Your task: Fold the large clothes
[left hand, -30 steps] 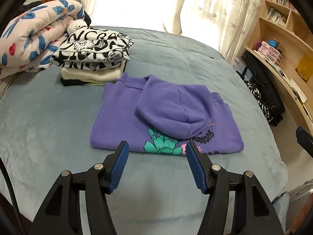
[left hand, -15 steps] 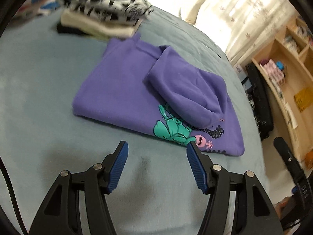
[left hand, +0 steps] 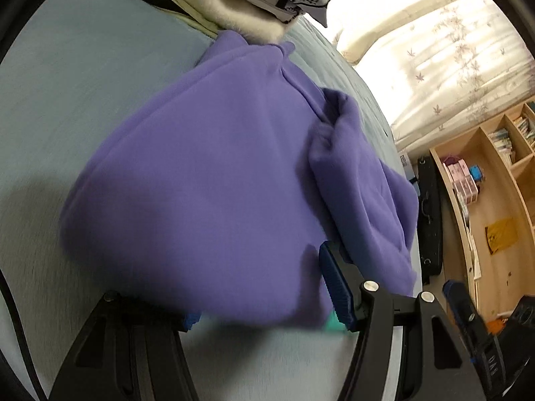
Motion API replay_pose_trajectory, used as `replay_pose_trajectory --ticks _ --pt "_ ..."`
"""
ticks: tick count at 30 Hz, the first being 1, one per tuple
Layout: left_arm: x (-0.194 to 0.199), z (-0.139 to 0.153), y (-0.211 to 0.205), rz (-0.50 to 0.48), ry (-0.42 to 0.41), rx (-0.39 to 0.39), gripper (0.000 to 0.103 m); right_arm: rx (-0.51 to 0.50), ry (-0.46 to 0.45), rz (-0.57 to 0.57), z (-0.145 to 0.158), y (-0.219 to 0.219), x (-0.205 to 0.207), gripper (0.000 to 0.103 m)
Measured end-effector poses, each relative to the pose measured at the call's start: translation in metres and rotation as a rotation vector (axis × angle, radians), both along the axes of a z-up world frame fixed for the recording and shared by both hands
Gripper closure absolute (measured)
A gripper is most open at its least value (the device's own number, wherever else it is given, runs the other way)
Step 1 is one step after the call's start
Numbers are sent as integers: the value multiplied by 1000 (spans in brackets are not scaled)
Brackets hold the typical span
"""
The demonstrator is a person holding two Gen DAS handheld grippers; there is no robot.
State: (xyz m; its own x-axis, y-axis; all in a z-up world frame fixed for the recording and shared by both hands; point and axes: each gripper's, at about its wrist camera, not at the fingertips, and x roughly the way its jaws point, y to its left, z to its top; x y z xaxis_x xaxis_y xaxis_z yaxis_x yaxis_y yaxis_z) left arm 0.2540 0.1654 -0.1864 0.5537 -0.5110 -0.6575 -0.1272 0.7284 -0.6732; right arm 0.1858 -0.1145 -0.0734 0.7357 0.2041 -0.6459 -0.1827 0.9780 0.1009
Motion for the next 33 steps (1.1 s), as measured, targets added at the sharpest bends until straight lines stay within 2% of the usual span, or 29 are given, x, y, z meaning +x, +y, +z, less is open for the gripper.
replay_pose_trajectory --ticks 3,6,8,10,12,15,17,20,29,30,33 --pt "17 1 0 9 -5 -11 43 -13 17 12 -5 3 16 79" --pt "28 5 -2 19 -21 -2 43 -50 9 12 -5 10 36 80" --pt "31 11 -5 38 -45 29 50 -98 -2 8 -8 17 52 82" --pt "30 18 -10 60 -77 82 73 -125 22 4 -17 24 72 90" --pt "29 28 -12 69 -112 119 81 -134 62 2 -31 28 86 92" --pt "24 46 -29 80 -170 245 84 -147 179 4 -70 29 96 96" --pt "18 63 -52 70 -223 372 85 -117 166 -4 -77 25 90 96" --pt "11 87 -80 50 -328 474 86 -14 190 -20 -76 9 86 96" --pt "-9 145 -159 -100 -558 641 86 289 252 -32 -79 -38 78 98" --pt "-13 150 -167 -116 -575 654 86 321 261 -34 -80 -43 75 101" --pt "-18 163 -204 -195 -624 672 86 425 288 -42 -85 -63 64 103"
